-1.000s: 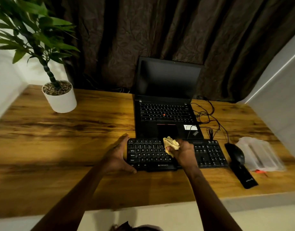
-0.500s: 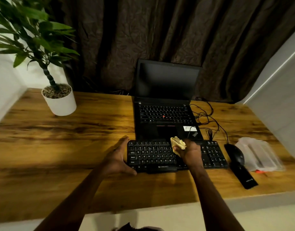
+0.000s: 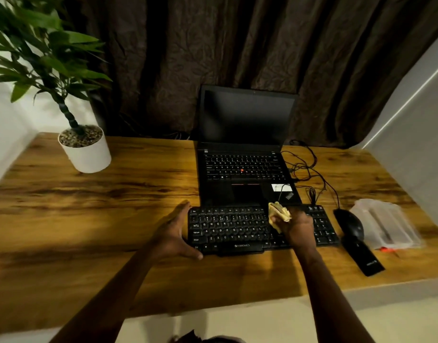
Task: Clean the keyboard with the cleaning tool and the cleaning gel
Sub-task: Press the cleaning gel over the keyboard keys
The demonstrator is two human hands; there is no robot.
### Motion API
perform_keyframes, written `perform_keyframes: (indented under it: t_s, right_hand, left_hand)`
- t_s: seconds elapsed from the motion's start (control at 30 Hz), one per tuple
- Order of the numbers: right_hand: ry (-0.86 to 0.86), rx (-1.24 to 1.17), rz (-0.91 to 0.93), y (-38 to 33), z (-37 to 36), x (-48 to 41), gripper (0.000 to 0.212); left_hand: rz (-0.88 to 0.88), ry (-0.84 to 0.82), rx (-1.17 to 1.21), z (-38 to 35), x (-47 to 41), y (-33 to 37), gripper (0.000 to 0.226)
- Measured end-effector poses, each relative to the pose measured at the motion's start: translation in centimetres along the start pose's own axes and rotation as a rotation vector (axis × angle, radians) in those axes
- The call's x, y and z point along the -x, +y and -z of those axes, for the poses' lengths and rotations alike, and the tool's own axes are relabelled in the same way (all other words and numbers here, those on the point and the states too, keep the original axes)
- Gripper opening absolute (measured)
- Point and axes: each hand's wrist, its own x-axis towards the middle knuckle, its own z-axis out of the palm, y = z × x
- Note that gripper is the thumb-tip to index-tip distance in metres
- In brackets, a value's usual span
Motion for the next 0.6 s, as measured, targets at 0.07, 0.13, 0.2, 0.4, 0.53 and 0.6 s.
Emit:
perform_keyframes:
  t_s: [0.07,0.13,0.2,0.4,0.53,0.6]
  right_hand:
    - [0.027,0.010,-0.015,1.0,0.5,-0.3,0.029]
    - [0.076,0.060,-0.055,2.1,1.0,-0.6,0.029]
    - [0.096,0.071,-0.081,2.6,1.3,-0.7,0.033]
    - [0.049,0.012,-0.107,2.6,-0.3,0.2,0.048]
    - [0.048,-0.011,-0.107,1.9,0.6,0.8,0.037]
    - [0.089,-0.038,-0.132,1.9,1.5,1.1,0.030]
  left_hand:
    - [-0.004,-0.008,0.006,0.0,-0.1,0.0,0.152]
    - [0.000,-0.023,0.029,0.0,-0.1,-0.1,0.153]
    - [0.002,-0.031,0.061,-0.1,-0.1,-0.1,0.154]
    - [0.011,-0.037,0.015,0.0,-0.1,-0.2,0.161]
    - [0.010,-0.048,0.028,0.0,-0.1,-0.2,0.160]
    - [0.011,-0.042,0.028,-0.1,-0.1,-0.2,0.162]
